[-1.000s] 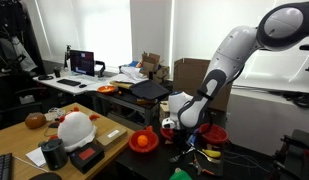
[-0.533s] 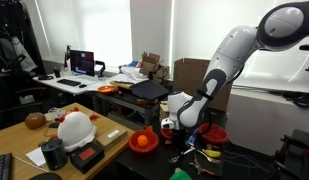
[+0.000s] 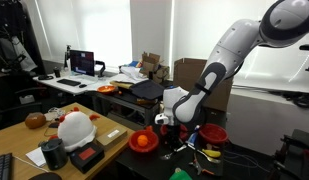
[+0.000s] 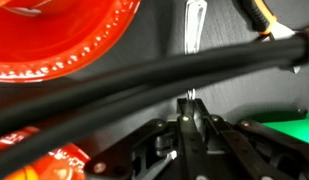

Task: Put the fork inside the bowl

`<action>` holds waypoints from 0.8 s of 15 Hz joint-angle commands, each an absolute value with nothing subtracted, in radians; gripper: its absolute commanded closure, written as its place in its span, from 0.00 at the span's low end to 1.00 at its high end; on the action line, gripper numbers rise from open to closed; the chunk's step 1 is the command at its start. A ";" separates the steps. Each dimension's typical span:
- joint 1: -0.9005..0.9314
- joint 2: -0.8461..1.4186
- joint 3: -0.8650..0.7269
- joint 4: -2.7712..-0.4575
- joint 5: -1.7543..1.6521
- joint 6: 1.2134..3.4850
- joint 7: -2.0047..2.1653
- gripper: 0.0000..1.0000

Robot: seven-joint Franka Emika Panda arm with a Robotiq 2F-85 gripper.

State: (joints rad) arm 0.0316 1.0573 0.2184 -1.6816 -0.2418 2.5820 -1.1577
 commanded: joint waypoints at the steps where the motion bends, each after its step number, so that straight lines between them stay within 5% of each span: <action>1: 0.040 0.984 0.203 -1.719 -0.259 2.546 -1.159 0.98; 12: 0.028 0.868 0.130 -1.766 -0.258 2.390 -1.118 0.98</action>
State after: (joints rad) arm 0.0352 0.9404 0.1564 -1.7032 -0.2509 2.4142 -1.1498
